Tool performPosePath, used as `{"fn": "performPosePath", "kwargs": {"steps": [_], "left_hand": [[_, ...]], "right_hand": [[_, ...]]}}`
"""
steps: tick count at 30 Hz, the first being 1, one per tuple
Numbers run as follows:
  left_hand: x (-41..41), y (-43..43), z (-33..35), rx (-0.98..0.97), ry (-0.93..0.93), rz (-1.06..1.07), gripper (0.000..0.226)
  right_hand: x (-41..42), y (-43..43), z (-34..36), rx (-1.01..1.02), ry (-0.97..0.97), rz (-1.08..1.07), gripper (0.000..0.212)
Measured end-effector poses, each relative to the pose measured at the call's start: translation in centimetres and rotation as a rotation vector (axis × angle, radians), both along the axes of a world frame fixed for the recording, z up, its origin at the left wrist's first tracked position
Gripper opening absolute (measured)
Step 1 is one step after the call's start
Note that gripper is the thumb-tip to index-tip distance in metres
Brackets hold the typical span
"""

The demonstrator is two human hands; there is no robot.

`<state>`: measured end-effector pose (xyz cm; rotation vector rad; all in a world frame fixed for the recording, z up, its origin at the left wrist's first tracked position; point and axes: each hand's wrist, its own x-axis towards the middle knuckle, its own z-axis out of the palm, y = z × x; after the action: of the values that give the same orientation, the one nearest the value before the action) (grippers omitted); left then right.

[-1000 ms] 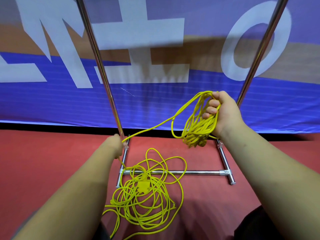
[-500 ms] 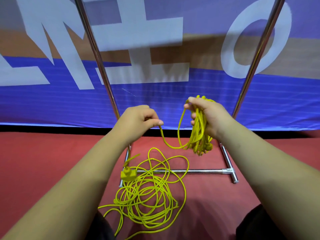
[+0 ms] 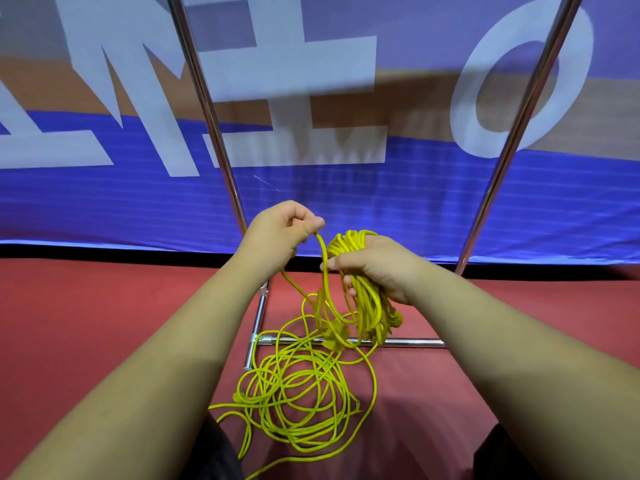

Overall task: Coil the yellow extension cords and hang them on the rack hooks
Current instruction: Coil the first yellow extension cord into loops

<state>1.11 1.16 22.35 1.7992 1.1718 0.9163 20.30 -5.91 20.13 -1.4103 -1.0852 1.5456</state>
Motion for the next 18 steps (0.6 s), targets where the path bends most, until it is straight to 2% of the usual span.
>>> {"fn": "performPosePath", "kwargs": {"steps": [3,6,9,14,18], "left_hand": [[0.0,0.2,-0.6,-0.105,-0.094,-0.039,0.017],[-0.8,0.2,-1.5,-0.162,-0.062,-0.104,0.017],[-1.9,0.5,-3.0,-0.228,0.043,-0.233,0.013],[-1.8,1.0,-5.4,-0.29,0.169,-0.349,0.014],[-2.6,1.8,-7.2,-0.193,0.496,-0.277,0.009]], "right_hand": [[-0.4,-0.1,-0.2,0.017,-0.051,-0.062,0.014],[0.1,0.3,0.1,0.052,-0.01,-0.174,0.004],[1.0,0.7,0.9,0.083,0.068,-0.234,0.007],[0.9,0.6,1.2,0.086,0.116,-0.179,0.011],[1.0,0.4,1.6,0.086,0.205,-0.209,0.013]]}}
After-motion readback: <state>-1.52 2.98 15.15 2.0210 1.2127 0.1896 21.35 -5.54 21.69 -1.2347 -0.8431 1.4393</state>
